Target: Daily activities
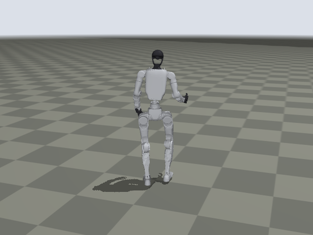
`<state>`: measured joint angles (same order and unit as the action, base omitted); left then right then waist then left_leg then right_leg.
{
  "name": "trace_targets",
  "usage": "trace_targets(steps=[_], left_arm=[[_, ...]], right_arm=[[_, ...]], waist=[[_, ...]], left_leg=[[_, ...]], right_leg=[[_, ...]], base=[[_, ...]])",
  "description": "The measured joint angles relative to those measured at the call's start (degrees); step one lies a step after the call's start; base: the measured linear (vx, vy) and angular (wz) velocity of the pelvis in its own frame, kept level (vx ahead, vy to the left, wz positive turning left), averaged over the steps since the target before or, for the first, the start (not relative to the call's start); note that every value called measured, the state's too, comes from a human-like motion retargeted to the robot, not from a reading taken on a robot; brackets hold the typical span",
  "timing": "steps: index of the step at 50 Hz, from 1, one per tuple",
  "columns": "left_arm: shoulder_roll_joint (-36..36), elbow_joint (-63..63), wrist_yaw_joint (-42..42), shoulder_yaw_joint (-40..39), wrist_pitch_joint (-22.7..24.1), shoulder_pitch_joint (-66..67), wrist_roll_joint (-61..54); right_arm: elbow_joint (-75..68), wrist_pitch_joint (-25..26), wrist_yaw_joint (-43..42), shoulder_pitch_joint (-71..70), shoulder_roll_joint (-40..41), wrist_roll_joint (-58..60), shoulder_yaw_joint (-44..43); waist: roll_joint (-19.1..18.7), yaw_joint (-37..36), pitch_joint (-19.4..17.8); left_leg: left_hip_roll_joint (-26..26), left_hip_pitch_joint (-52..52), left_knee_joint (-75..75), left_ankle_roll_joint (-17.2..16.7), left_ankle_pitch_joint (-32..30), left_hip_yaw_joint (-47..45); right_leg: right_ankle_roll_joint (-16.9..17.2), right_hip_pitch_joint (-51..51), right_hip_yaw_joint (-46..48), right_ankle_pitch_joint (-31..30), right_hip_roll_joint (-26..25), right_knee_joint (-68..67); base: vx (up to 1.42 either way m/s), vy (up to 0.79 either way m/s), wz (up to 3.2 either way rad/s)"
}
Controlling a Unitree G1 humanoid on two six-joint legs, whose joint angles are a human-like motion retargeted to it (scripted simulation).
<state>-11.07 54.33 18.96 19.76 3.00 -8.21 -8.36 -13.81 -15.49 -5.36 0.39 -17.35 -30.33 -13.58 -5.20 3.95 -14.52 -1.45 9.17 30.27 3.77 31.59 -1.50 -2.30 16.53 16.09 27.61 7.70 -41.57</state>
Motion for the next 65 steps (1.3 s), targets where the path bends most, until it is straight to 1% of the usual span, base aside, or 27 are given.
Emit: trace_targets(steps=[2, 4, 6, 8, 9, 10, 13, 18, 25, 30, 35, 42, 52, 65], left_arm=[[-0.1, 7.0, -3.4, -2.9, 0.4, -0.3, 0.2], [-0.4, 11.5, -5.6, -5.5, 0.4, 0.0, -0.2], [-0.6, 14.8, -7.1, -7.6, 0.6, -0.1, -0.9], [-0.4, 16.1, -8.1, -9.1, 0.7, 0.4, -1.7], [-0.5, 16.6, -8.5, -9.8, 0.8, 0.4, -2.3], [-0.7, 17.1, -8.9, -10.4, 0.9, 0.1, -2.9], [-0.2, 17.2, -10.0, -10.9, 1.1, 1.0, -4.1], [1.5, 16.3, -11.3, -10.7, 1.5, 1.6, -5.5], [3.5, 15.1, -11.6, -8.7, 1.2, 1.6, -4.2], [3.6, 15.9, -10.8, -7.8, 0.6, 1.4, -3.0], [3.1, 16.6, -10.2, -8.8, 0.2, 1.2, -2.8], [2.3, 16.6, -10.2, -10.9, -0.2, 1.0, -2.1], [0.7, 16.2, -10.6, -11.7, -1.0, 1.9, 3.3], [-1.4, 15.5, -13.5, -10.3, -1.7, 2.0, 11.0]], right_arm=[[-0.9, -0.9, -2.6, 1.3, 0.2, 0.4, -3.8], [-3.4, -1.3, -4.7, 2.4, 0.6, 0.3, -6.4], [-7.6, -1.5, -6.2, 3.0, 0.9, -0.3, -8.0], [-11.8, -1.0, -7.2, 4.3, 1.8, -0.9, -8.6], [-15.1, -0.7, -7.2, 4.3, 1.8, -1.5, -8.3], [-19.1, -0.5, -7.0, 3.8, 1.5, -2.3, -7.9], [-26.5, 1.6, -6.9, 5.2, 3.0, -2.7, -5.9], [-39.0, 5.1, -4.2, 4.0, 4.9, -3.2, -0.1], [-48.5, 9.3, 1.5, 0.8, 7.5, 0.5, 9.0], [-49.8, 10.8, 4.9, -1.3, 7.7, 4.0, 13.5], [-48.3, 11.0, 6.3, -2.9, 6.5, 6.1, 15.0], [-47.0, 11.0, 5.7, -3.1, 4.7, 7.5, 13.5], [-50.9, 12.0, 4.0, -1.0, 2.5, 8.7, 10.0], [-52.1, 12.3, -1.1, 0.3, 1.3, 13.4, 8.5]], waist=[[0.9, 1.3, 0.3], [1.5, 2.1, 0.7], [1.7, 2.4, 1.2], [2.2, 2.2, 1.7], [2.1, 1.8, 1.9], [1.7, 1.4, 2.2], [2.4, -0.1, 3.0], [2.5, -1.7, 4.6], [2.3, -2.6, 6.1], [2.2, -3.0, 6.9], [2.1, -3.5, 7.2], [1.8, -4.4, 7.2], [0.9, -6.4, 7.0], [0.1, -8.2, 6.6]], left_leg=[[-1.4, -1.7, -3.7, 0.5, -1.8, 0.0], [-2.2, -3.0, -6.4, 0.7, -3.3, 0.2], [-2.5, -4.9, -10.5, 0.7, -5.5, 0.3], [-2.8, -5.6, -11.8, 0.6, -6.3, 0.1], [-2.4, -6.4, -13.6, 0.4, -7.2, 0.1], [-1.7, -7.6, -16.3, 0.2, -8.5, 0.2], [-1.7, -8.1, -16.5, -0.2, -8.7, -0.3], [-0.4, -9.0, -18.2, -1.0, -9.4, -0.8], [1.5, -9.6, -18.5, -1.9, -9.5, -1.0], [2.4, -9.5, -17.4, -2.4, -9.1, -1.0], [3.0, -9.0, -15.4, -2.7, -8.5, -0.8], [3.8, -7.7, -11.9, -3.0, -7.8, -0.6], [4.7, -4.3, -6.4, -3.0, -7.5, -0.6], [5.9, 2.6, -1.8, -3.1, -7.8, -2.9]], right_leg=[[1.0, 0.4, -1.1, -0.6, 1.4, -1.5], [1.7, -0.2, -1.6, -0.9, 2.1, -0.7], [2.3, -1.7, -1.8, -1.6, 1.7, 3.1], [3.1, -2.9, -1.9, -1.8, 1.7, 6.1], [3.3, -4.4, -1.6, -2.8, 0.8, 9.3], [3.4, -6.3, -1.1, -4.4, -0.5, 13.7], [4.0, -8.0, -0.7, -4.7, -0.7, 16.8], [4.0, -11.2, -0.2, -7.0, -2.9, 23.6], [3.3, -14.1, 0.2, -9.3, -5.4, 29.5], [2.8, -15.1, 0.5, -9.7, -6.4, 30.8], [2.3, -15.4, 0.6, -9.6, -7.1, 30.8], [1.9, -15.8, 1.3, -9.8, -7.7, 31.0], [1.9, -15.7, 3.9, -10.9, -8.4, 32.5], [2.1, -10.1, 7.5, -10.8, -8.3, 31.8]], base=[[-0.04, 0.12, 0.19], [-0.03, 0.08, 0.13], [0.00, 0.03, 0.03], [0.00, 0.00, 0.00], [0.00, 0.00, 0.00], [0.05, -0.02, -0.15], [0.06, -0.04, -0.11], [0.08, -0.07, -0.08], [0.05, -0.07, -0.03], [0.02, -0.07, -0.02], [0.01, -0.06, -0.04], [0.00, -0.05, -0.04], [-0.03, -0.06, -0.05], [-0.05, -0.07, -0.12]])
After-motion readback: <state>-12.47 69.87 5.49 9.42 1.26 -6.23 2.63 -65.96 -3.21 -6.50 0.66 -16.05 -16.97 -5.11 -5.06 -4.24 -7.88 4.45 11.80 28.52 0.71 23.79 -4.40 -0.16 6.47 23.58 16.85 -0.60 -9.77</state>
